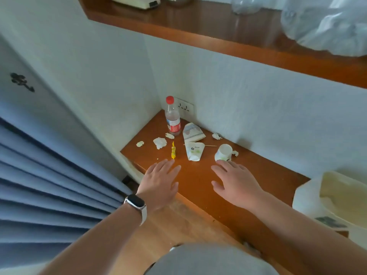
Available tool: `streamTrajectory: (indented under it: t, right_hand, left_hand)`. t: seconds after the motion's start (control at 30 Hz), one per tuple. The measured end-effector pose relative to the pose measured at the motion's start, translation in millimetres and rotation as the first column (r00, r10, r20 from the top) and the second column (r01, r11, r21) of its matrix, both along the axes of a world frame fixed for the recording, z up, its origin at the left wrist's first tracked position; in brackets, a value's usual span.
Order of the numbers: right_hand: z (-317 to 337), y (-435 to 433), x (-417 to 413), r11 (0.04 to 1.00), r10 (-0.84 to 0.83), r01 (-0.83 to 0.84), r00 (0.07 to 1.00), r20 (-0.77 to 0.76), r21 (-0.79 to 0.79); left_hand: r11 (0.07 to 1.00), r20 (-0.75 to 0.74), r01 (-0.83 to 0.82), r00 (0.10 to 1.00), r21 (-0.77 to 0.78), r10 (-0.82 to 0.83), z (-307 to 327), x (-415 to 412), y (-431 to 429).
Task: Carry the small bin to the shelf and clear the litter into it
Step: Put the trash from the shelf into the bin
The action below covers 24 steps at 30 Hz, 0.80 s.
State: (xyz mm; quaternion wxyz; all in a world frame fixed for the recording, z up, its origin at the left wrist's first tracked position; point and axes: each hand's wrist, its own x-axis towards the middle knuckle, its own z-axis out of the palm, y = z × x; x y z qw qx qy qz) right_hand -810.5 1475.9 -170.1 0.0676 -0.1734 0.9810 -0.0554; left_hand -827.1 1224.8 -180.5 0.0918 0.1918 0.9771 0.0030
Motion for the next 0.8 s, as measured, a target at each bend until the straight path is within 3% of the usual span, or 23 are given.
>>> streamTrajectory:
  t: [0.37,0.8]
  right_hand:
    - [-16,-102,-20,0.999,0.018,-0.019,0.998,0.054,0.034]
    - [-42,-126,-90,0.99,0.134,-0.137,0.988,0.083,0.031]
  left_hand:
    - [1.0,-0.024,-0.011,1.0,0.024,0.011,-12,-11,-98]
    - [0.994,-0.001,-0.105,0.994,0.03,0.105,-26,-55,-119]
